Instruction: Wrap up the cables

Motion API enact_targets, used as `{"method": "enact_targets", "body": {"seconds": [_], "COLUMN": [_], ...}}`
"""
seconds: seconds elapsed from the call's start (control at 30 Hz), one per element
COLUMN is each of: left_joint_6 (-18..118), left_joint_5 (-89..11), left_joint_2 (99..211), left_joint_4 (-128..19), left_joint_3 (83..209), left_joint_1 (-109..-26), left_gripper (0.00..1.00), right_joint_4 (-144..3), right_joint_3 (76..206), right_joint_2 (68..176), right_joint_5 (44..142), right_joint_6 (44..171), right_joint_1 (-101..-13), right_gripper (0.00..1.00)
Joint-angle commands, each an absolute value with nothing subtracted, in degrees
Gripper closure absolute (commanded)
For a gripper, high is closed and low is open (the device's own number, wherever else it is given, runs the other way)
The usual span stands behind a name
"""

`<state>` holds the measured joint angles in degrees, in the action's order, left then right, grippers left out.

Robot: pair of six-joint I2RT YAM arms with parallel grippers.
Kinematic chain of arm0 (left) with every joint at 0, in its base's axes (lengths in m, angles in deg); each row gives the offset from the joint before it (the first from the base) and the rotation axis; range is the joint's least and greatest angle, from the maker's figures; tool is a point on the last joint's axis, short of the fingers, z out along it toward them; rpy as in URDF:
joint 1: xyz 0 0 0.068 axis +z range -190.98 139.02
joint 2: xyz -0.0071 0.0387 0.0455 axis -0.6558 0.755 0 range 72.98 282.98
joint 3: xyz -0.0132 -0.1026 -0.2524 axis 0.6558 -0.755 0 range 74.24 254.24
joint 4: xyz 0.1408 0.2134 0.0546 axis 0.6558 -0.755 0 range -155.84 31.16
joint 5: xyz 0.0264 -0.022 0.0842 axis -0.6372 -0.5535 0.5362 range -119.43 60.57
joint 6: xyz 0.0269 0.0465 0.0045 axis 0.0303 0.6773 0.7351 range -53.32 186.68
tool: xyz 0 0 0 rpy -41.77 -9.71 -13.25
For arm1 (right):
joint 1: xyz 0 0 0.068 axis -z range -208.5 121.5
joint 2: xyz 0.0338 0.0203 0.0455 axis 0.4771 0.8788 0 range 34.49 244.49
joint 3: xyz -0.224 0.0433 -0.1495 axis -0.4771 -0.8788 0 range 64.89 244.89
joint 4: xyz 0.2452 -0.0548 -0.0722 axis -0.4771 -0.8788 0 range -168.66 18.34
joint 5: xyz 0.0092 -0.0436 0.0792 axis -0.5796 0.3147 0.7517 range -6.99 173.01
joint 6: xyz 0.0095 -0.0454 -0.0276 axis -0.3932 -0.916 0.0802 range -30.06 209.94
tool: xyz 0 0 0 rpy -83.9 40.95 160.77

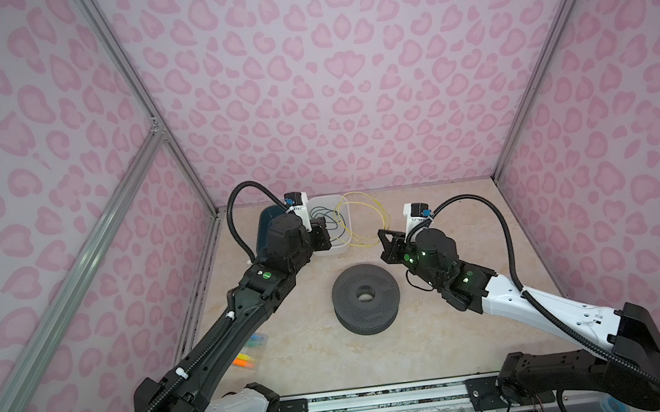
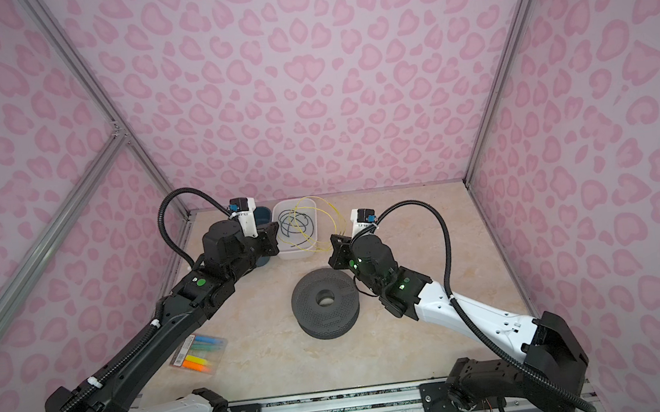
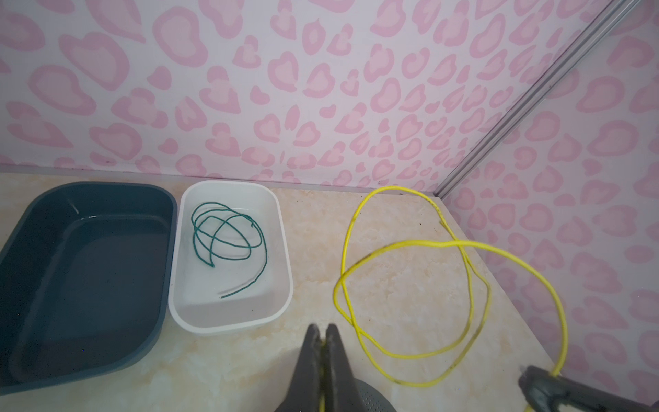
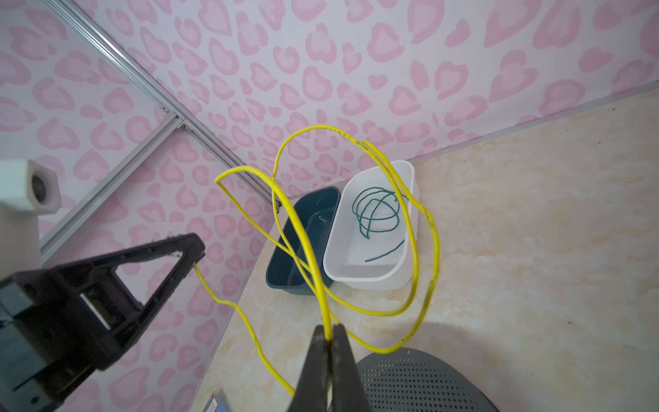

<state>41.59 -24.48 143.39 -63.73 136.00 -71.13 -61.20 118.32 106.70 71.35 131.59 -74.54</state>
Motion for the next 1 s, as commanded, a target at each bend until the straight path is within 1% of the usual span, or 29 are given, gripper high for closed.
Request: {"method": "enact_targets", "body": {"seconds": [0.0, 0.13, 0.33, 0.63, 0.87, 0.97], "left_joint_6": [37.19, 34.68, 32.68, 29.67, 27.06, 26.38], "left_joint_5": [-24.01, -23.63, -24.63, -24.62, -24.47, -24.43], "left_joint_2": [141.78, 139.99, 137.77, 135.66, 135.64, 135.64], "left_joint_4": [-59.94, -59.54, -58.84, -58.18, -57.26, -56.91], "left_joint_3": [133.57, 131.44, 128.38, 123.66, 122.38, 122.21], "left_joint_1": [-71.13, -71.12, -71.17, -71.12, -71.12, -71.12], "left_gripper": [0.96, 0.96, 0.96, 0.96, 0.96, 0.96], "right_joint_4": [-55.45, -52.53, -50.66, -51.24, -50.82, -50.87], "right_joint_3": [117.44, 115.12, 111.75, 109.64, 109.85, 109.65], "right_joint_2": [107.35, 106.69, 104.43, 102.53, 101.48, 101.03], "right_joint_5": [65.16, 60.80, 58.43, 59.37, 59.34, 60.97], "right_joint_6": [133.95, 137.91, 141.34, 142.05, 142.32, 142.59], "right_joint_1": [-74.22, -73.28, -70.98, -69.64, -68.37, -67.37], "right_gripper": [1.00, 1.00, 1.00, 1.00, 1.00, 1.00]}}
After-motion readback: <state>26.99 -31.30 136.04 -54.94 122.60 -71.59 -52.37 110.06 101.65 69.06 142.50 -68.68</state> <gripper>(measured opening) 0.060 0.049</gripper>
